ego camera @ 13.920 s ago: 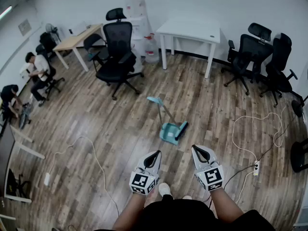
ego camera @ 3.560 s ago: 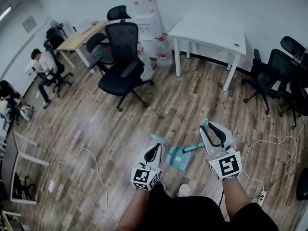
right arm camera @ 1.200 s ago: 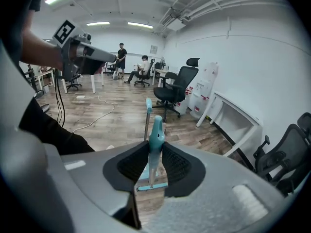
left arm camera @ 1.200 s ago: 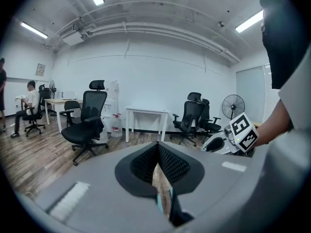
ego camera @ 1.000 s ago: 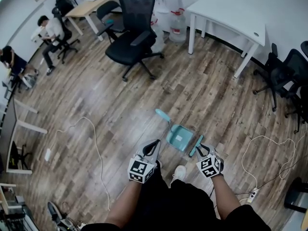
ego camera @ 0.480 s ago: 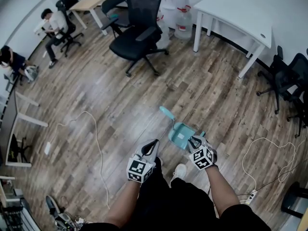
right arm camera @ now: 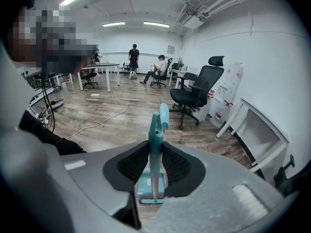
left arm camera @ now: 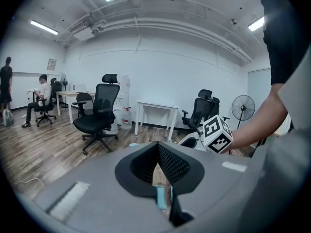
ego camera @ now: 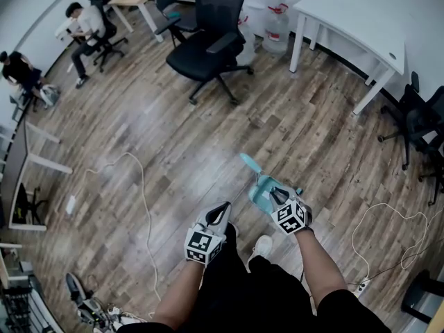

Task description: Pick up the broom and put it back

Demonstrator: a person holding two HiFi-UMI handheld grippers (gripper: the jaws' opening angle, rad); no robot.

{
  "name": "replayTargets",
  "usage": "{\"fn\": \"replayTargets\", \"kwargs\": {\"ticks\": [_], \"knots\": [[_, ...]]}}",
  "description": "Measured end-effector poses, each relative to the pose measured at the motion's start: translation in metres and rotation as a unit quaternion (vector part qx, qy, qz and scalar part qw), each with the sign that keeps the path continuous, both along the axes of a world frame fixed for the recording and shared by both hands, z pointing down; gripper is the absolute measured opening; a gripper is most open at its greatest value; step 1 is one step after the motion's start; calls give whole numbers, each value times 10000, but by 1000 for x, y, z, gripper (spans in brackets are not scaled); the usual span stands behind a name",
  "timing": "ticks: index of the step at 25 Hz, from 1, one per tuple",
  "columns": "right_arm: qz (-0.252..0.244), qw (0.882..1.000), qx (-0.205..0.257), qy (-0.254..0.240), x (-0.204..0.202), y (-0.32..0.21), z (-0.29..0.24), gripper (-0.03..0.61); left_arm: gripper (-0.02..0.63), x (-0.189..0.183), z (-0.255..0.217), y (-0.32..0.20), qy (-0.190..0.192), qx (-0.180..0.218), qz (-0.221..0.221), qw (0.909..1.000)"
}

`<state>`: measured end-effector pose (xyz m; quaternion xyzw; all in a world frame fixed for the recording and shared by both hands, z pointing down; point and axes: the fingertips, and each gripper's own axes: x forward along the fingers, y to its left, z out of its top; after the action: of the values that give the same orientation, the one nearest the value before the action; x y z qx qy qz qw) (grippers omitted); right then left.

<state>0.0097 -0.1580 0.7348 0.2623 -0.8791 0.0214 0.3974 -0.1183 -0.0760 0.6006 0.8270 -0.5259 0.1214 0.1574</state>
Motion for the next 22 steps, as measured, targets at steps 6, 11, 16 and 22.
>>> {"fn": "replayTargets", "kwargs": {"ticks": [6, 11, 16, 22], "knots": [[61, 10000, 1, -8, -19, -24, 4, 91, 17, -15, 8, -6, -60, -65, -85, 9999], [63, 10000, -6, 13, -31, -37, 8, 92, 17, -24, 4, -13, -85, -66, -195, 9998], [97, 9999, -50, -27, -39, -52, 11, 92, 17, -34, 8, -14, -296, -103, -212, 9993], [-68, 9999, -93, -41, -46, -54, 14, 94, 17, -36, 12, -15, -261, -143, -271, 9992]]}}
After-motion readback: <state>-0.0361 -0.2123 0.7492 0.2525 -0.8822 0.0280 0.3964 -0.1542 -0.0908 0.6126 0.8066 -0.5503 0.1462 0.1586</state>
